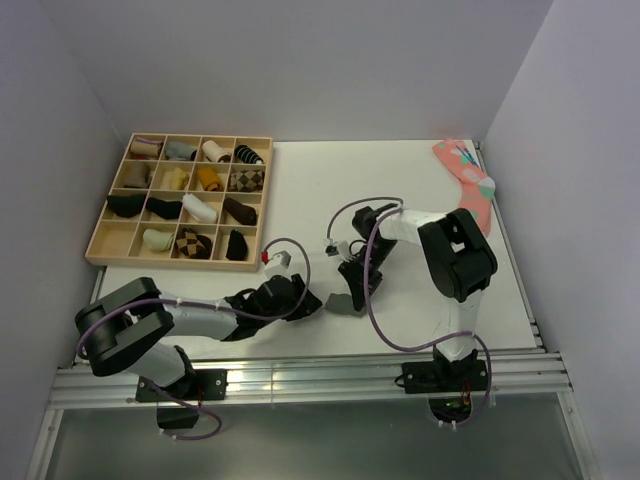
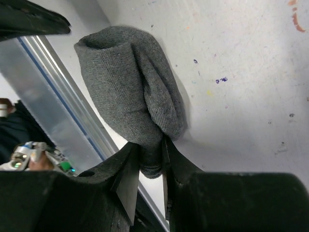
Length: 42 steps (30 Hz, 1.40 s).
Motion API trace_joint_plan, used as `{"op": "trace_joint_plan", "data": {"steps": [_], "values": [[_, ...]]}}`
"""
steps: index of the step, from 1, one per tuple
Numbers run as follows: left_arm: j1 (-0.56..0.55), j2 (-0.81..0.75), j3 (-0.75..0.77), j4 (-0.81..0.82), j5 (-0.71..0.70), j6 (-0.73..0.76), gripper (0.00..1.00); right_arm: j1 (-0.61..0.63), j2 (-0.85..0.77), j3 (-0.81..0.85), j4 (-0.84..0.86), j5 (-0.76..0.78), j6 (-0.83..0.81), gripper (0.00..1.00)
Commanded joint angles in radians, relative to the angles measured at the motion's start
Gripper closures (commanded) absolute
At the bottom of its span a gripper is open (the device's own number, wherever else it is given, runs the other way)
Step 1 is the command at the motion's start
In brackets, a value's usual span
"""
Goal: Roll the socks
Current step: Roll the sock at the center of the board, then pick up the sock at the center of the board.
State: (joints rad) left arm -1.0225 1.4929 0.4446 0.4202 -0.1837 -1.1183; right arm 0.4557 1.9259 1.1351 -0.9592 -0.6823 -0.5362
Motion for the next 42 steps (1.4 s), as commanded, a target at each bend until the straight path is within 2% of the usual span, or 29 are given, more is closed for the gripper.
{"op": "trace_joint_plan", "data": {"steps": [1,6,13,17,22,26,31,37,42], "values": [[-0.033,-0.06,-0.018,-0.063,-0.123,-0.055,0.55,0.009,0.065,0.017,0.105,0.075,0.015,0.72],[-0.074,-0.031,-0.004,0.008,-0.14,-0.09,0.53,0.008,0.099,0.049,0.103,0.055,0.061,0.72],[-0.143,0.099,0.017,0.195,-0.175,-0.149,0.52,0.006,0.096,0.037,0.132,0.053,0.108,0.73],[-0.172,0.153,0.045,0.238,-0.195,-0.193,0.52,0.006,0.107,0.04,0.129,0.05,0.113,0.73],[-0.206,0.172,0.057,0.218,-0.25,-0.262,0.52,0.006,0.108,0.041,0.137,0.049,0.127,0.73],[-0.241,0.147,0.065,0.08,-0.324,-0.368,0.51,0.006,0.107,0.04,0.14,0.043,0.134,0.73],[-0.289,0.168,0.094,-0.004,-0.385,-0.49,0.5,0.006,0.11,0.051,0.137,0.033,0.142,0.73],[-0.332,0.191,0.094,-0.024,-0.459,-0.638,0.49,0.006,0.116,0.055,0.12,0.017,0.136,0.73],[-0.335,0.187,0.106,-0.11,-0.533,-0.679,0.48,0.006,0.122,0.058,0.096,-0.008,0.116,0.73]]}}
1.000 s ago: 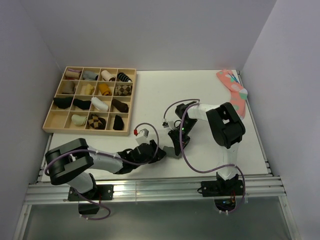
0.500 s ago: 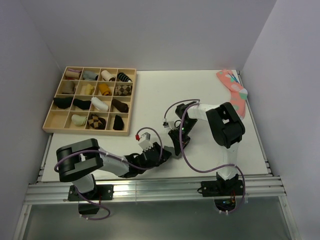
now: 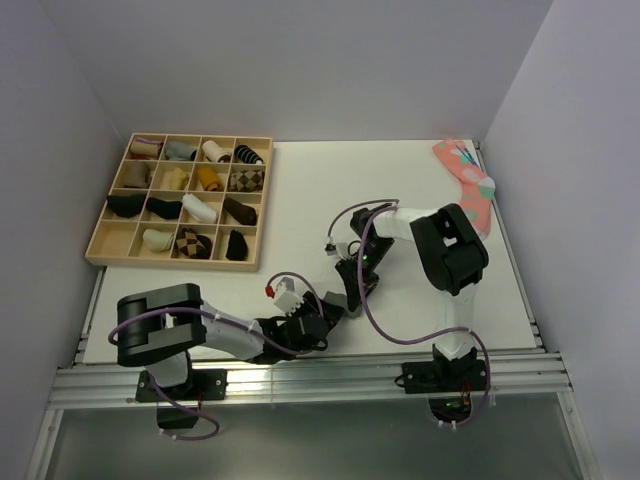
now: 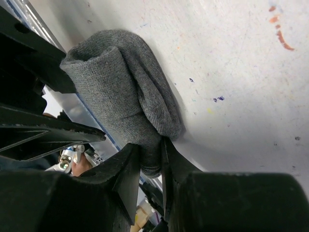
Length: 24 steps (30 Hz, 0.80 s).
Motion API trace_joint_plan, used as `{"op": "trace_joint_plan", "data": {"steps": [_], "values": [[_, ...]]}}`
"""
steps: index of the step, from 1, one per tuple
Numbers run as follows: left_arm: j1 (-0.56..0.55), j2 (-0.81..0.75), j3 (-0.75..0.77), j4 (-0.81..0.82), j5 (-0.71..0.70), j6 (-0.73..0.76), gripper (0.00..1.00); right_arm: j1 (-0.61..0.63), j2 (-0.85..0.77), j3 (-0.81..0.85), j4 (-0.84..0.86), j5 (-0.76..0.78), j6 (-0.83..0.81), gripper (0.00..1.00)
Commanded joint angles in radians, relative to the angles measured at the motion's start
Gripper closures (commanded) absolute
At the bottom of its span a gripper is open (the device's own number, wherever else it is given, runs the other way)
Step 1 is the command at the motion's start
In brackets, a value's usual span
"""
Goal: Roll the socks
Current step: Pick up the sock at the center of the board.
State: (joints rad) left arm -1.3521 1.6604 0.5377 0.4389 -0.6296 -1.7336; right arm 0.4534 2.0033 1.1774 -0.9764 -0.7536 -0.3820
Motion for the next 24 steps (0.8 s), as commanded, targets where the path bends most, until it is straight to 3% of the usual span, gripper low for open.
{"op": "trace_joint_plan", "data": {"steps": [1,12,24], "values": [[-0.004,0.021,0.019,-0.14,-0.093,-0.061,0.48,0.008,0.051,0.021,0.093,0.047,-0.053,0.73],[0.013,0.122,0.045,-0.126,-0.078,-0.095,0.48,0.008,0.072,0.073,-0.047,-0.079,-0.139,0.73],[0.015,0.082,0.012,-0.149,-0.113,-0.127,0.49,0.01,0.13,0.157,-0.352,-0.321,-0.348,0.72]]}}
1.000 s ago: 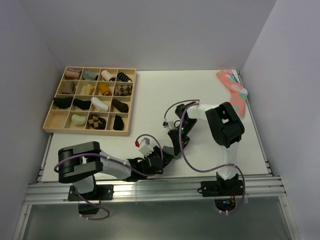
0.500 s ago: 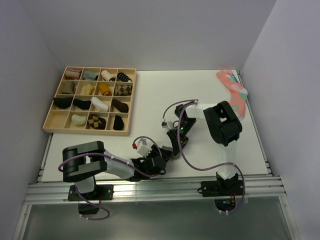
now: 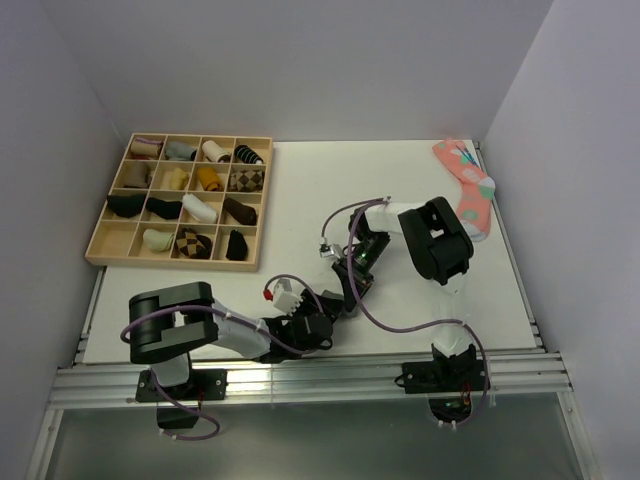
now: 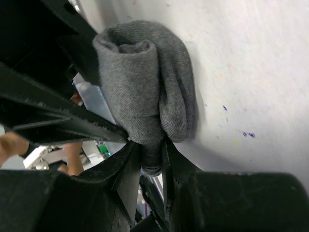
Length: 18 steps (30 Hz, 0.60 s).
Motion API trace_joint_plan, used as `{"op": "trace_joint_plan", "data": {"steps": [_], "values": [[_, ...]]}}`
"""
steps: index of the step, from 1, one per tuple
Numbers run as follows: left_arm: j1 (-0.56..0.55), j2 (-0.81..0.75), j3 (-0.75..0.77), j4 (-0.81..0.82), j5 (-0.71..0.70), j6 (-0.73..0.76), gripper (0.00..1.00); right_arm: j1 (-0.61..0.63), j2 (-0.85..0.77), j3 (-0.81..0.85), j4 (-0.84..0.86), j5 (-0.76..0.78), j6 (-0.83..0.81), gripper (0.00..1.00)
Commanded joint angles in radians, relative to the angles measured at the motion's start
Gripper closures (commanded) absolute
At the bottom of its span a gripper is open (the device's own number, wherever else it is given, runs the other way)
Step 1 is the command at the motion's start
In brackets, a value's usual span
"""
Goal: Roll the socks
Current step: Pick up the sock at the center of the board.
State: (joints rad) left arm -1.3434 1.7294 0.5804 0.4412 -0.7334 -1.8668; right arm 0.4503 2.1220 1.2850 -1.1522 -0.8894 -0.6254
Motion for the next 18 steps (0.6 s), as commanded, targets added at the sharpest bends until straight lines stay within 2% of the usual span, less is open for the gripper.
{"op": "trace_joint_plan", "data": {"steps": [1,7,18], "values": [[0.006,0.01,-0.036,-0.148,-0.009,0.003,0.49,0.013,0.013,0.056,-0.226,-0.197,-0.124,0.72],[0.006,-0.001,-0.047,-0.157,-0.009,-0.006,0.49,0.018,0.007,0.07,-0.288,-0.259,-0.172,0.72],[0.009,-0.031,-0.059,-0.15,-0.026,0.003,0.49,0.047,-0.02,0.028,-0.288,-0.273,-0.175,0.71]]}}
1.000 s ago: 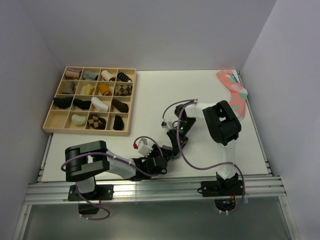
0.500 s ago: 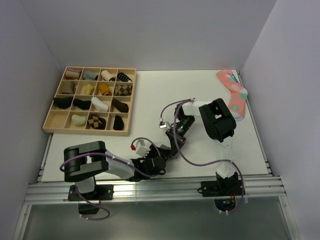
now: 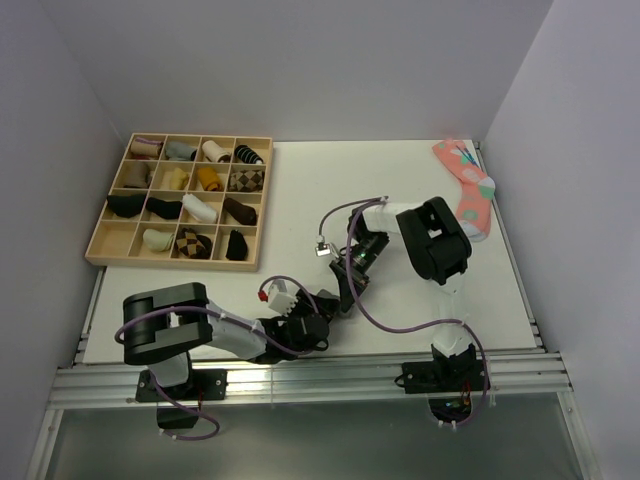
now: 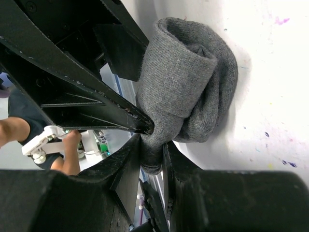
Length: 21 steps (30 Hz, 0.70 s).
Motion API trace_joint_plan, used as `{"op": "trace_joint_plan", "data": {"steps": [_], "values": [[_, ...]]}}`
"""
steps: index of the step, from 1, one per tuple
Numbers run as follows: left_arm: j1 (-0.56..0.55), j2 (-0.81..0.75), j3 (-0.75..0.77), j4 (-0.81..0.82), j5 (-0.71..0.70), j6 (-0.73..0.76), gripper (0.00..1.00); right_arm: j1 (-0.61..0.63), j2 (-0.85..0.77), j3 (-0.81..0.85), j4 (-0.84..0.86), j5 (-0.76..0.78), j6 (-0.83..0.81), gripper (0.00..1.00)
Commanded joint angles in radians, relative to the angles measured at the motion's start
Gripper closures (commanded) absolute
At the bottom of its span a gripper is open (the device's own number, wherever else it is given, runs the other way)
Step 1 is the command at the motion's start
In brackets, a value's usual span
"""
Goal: Roll the socks
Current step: Pick up the sock at the center of the board.
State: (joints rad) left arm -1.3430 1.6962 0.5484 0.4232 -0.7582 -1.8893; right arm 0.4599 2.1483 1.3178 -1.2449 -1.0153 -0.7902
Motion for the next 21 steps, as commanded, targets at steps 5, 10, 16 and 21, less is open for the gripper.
{"op": "trace_joint_plan", "data": {"steps": [5,10,16,21], "values": [[0.013,-0.02,-0.036,-0.112,0.008,0.041,0.48,0.063,-0.065,-0.017,-0.195,-0.158,-0.007,0.71],[0.018,-0.026,-0.044,-0.103,0.014,0.05,0.48,0.091,-0.074,-0.023,-0.197,-0.169,-0.006,0.71],[0.021,-0.032,-0.053,-0.081,0.023,0.053,0.48,0.111,-0.088,-0.019,-0.195,-0.174,-0.003,0.71],[0.021,-0.029,-0.054,-0.063,0.04,0.073,0.49,0.117,-0.064,-0.009,-0.194,-0.166,-0.009,0.72]]}}
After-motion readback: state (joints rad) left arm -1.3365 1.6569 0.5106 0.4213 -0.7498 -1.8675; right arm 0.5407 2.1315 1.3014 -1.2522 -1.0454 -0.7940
